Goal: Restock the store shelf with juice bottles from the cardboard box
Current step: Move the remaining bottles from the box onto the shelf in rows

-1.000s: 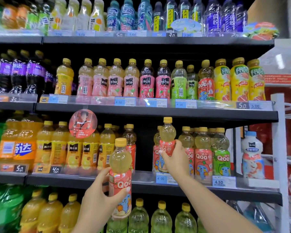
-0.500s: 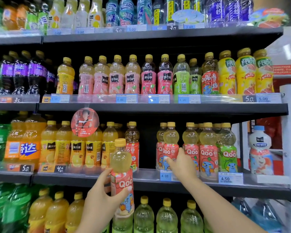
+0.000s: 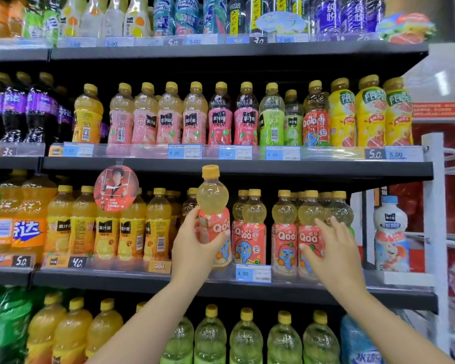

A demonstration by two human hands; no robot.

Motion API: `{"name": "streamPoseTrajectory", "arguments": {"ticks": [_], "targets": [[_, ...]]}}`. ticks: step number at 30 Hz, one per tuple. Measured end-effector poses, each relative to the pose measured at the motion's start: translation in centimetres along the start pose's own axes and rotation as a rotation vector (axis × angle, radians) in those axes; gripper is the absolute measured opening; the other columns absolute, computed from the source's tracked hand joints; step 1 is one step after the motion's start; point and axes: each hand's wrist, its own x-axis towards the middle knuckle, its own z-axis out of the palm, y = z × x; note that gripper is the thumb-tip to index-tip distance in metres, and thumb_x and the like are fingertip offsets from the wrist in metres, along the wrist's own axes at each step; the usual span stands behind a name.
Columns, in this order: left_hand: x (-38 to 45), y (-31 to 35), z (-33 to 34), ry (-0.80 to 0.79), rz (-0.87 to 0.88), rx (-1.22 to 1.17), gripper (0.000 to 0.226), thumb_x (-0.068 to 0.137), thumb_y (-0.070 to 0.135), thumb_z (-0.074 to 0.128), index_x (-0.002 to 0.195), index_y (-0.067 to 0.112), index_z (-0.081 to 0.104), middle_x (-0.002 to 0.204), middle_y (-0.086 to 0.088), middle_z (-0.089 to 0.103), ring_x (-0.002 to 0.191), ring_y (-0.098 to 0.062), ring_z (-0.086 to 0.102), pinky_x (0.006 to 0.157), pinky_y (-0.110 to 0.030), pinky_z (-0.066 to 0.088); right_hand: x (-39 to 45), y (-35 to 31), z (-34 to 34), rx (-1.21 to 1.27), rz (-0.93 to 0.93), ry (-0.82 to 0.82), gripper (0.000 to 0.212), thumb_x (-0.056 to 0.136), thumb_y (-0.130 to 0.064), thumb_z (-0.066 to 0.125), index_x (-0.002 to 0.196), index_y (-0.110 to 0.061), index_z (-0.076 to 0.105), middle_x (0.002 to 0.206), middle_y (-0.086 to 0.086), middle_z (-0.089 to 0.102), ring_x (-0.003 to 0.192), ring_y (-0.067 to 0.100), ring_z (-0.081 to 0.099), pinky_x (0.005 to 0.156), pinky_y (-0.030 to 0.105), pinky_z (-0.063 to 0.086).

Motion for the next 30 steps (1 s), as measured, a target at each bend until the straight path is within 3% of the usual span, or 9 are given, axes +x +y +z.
{"name": "streamPoseTrajectory", "arguments": {"ticks": [2,7,11,15,22,26,30], "targets": [[1.1,-0.2,1.2,0.011,0.004,0.027,0.073,0.075,0.037,0.078,0.136,0.035,0.039,0.126,0.012,0.055,0.117,-0.009,0.053,0.090,-0.040,0.055,-0.2,0.3,0.1,0.046,0.024,-0.011,0.070,0.087,-0.042,0.061,0.147,-0.024,0.029,0.158,0.005,0.017,0.146,0.023,0.010,0.119,0.043,0.016],[2.9,-1.2,3.7,-0.016,0.018,0.116,0.067,0.076,0.034,0.077,0.134,0.031,0.042,0.121,0.012,0.058,0.112,-0.008,0.055,0.089,-0.035,0.054,-0.5,0.9,0.8,0.161,0.102,-0.083,0.080,0.088,-0.037,0.062,0.151,-0.023,0.014,0.159,0.003,0.012,0.146,0.021,0.011,0.115,0.040,0.025],[3.8,-1.8,5.0,-0.012,-0.031,0.149,0.060,0.078,0.032,0.075,0.128,0.028,0.043,0.120,0.005,0.058,0.106,-0.010,0.057,0.088,-0.036,0.054,-0.5,1.0,1.3,0.155,0.083,-0.062,0.076,0.089,-0.032,0.062,0.149,-0.015,0.019,0.151,0.006,0.030,0.138,0.022,0.031,0.109,0.035,0.033],[4.0,-2.6,6.0,-0.102,-0.098,0.182,0.064,0.079,0.032,0.074,0.132,0.025,0.039,0.123,0.005,0.056,0.109,-0.013,0.059,0.087,-0.033,0.054,-0.9,0.8,1.4,0.202,0.117,-0.108,0.077,0.090,-0.031,0.060,0.150,-0.017,0.015,0.147,0.005,0.033,0.130,0.019,0.040,0.099,0.031,0.041],[4.3,-4.0,6.1,-0.206,-0.159,0.248,0.058,0.084,0.034,0.069,0.131,0.014,0.041,0.097,0.011,0.057,0.085,-0.010,0.059,0.072,-0.025,0.053,-1.5,1.6,1.3,0.204,0.107,-0.220,0.082,0.091,-0.038,0.058,0.152,-0.026,0.004,0.153,-0.001,0.027,0.134,0.018,0.038,0.102,0.035,0.041],[5.1,-4.4,5.8,-0.319,-0.162,0.243,0.071,0.085,0.033,0.069,0.141,0.015,0.029,0.108,0.006,0.059,0.095,-0.013,0.060,0.080,-0.031,0.056,-1.5,1.8,1.6,0.087,0.063,-0.220,0.080,0.092,-0.043,0.053,0.151,-0.026,0.003,0.152,-0.002,0.030,0.133,0.016,0.040,0.100,0.032,0.043],[5.7,-5.0,5.8,-0.369,-0.127,0.266,0.067,0.086,0.036,0.066,0.140,0.015,0.030,0.093,0.014,0.057,0.081,-0.006,0.060,0.069,-0.025,0.052,-1.6,1.7,2.6,-0.003,0.046,-0.207,0.083,0.092,-0.048,0.049,0.152,-0.024,-0.003,0.156,0.004,0.024,0.141,0.021,0.028,0.108,0.035,0.037]]}}
